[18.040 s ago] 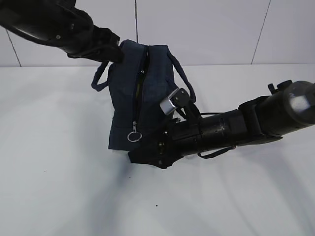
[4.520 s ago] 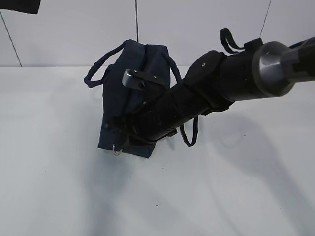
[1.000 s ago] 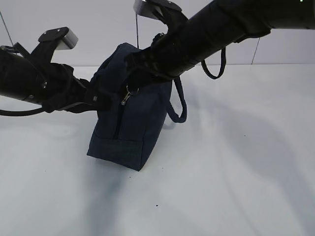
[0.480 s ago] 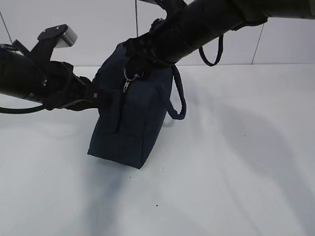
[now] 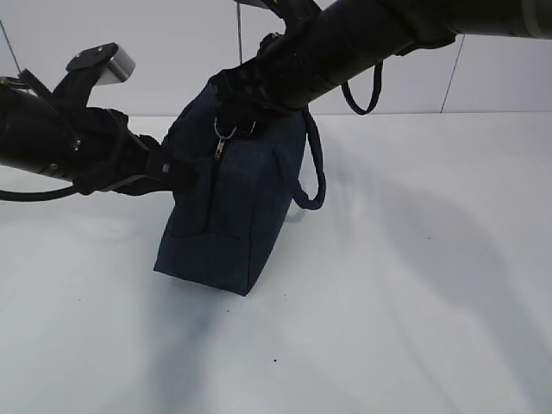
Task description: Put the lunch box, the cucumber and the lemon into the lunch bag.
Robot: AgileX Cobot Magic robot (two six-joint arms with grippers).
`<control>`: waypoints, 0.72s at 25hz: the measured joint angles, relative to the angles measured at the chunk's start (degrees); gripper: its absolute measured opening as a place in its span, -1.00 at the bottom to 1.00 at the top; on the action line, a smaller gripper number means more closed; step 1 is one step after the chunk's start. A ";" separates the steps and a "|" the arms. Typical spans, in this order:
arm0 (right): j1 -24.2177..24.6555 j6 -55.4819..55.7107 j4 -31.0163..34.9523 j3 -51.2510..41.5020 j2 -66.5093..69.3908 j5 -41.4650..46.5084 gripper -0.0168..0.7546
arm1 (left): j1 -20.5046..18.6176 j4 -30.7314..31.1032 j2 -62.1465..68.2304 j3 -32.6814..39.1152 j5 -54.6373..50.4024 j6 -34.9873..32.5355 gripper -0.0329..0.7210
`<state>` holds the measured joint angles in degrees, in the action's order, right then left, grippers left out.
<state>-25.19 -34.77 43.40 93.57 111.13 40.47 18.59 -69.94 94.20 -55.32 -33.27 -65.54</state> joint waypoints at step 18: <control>0.33 -0.22 0.00 0.51 0.00 -0.84 -0.96 | 0.28 0.71 0.00 0.33 0.09 -0.03 0.08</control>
<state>-24.87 -34.99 43.40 94.08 111.13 39.63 18.87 -69.23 94.20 -54.99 -33.19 -65.57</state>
